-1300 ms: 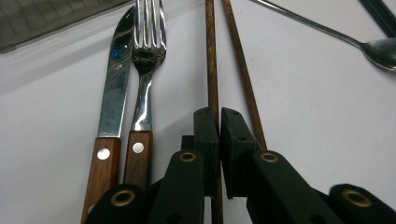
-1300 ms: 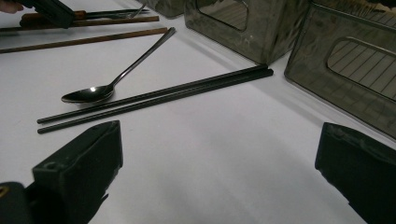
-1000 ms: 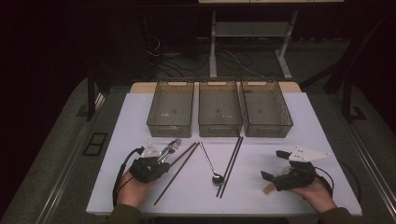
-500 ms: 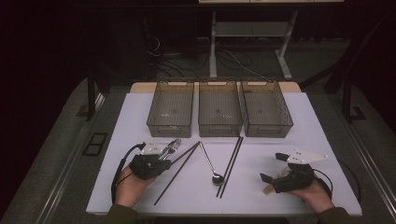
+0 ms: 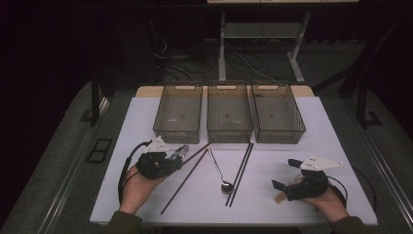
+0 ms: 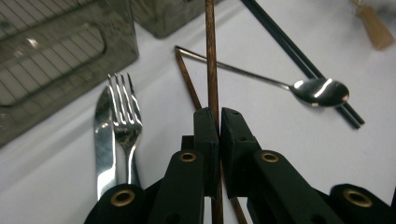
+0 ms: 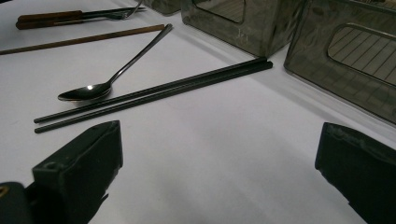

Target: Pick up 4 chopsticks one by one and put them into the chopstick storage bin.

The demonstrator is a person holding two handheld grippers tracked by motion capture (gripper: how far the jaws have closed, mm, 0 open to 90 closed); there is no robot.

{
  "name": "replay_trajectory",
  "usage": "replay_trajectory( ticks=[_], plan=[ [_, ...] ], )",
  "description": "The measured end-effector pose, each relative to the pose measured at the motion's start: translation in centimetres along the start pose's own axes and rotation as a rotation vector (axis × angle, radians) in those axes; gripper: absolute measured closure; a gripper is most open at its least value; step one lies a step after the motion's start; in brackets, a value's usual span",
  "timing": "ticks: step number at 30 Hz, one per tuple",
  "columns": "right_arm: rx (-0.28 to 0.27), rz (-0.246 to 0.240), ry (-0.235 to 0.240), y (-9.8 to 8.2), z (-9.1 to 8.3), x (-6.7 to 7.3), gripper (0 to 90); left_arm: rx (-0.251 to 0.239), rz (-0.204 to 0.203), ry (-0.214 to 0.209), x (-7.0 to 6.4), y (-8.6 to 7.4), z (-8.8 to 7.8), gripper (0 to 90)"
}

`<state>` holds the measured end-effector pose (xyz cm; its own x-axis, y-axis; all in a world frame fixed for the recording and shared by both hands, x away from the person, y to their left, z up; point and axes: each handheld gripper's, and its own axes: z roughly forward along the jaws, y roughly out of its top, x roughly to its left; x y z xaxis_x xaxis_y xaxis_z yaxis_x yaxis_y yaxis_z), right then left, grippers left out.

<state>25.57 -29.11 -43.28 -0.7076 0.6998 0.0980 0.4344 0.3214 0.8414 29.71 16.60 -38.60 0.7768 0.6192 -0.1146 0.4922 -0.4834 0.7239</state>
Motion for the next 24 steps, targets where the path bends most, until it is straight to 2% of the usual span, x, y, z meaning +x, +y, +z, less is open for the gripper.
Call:
replay_trajectory(
  ticks=[14, 17, 24],
  plan=[
    [-0.012, 0.0, -0.001, 0.0, -0.2, 0.0, 1.0, -0.037, -0.004, 0.026, 2.0, 3.6, -0.3, 85.0],
    [-0.015, -0.001, -0.004, 0.1, -0.2, 0.0, 1.0, -0.037, 0.009, 0.027, 2.5, 4.6, 0.0, 85.1],
    [-0.015, 0.007, -0.003, 0.1, -0.2, 0.0, 1.0, -0.051, -0.001, 0.025, 4.1, 6.8, 0.8, 85.1]
  ],
)
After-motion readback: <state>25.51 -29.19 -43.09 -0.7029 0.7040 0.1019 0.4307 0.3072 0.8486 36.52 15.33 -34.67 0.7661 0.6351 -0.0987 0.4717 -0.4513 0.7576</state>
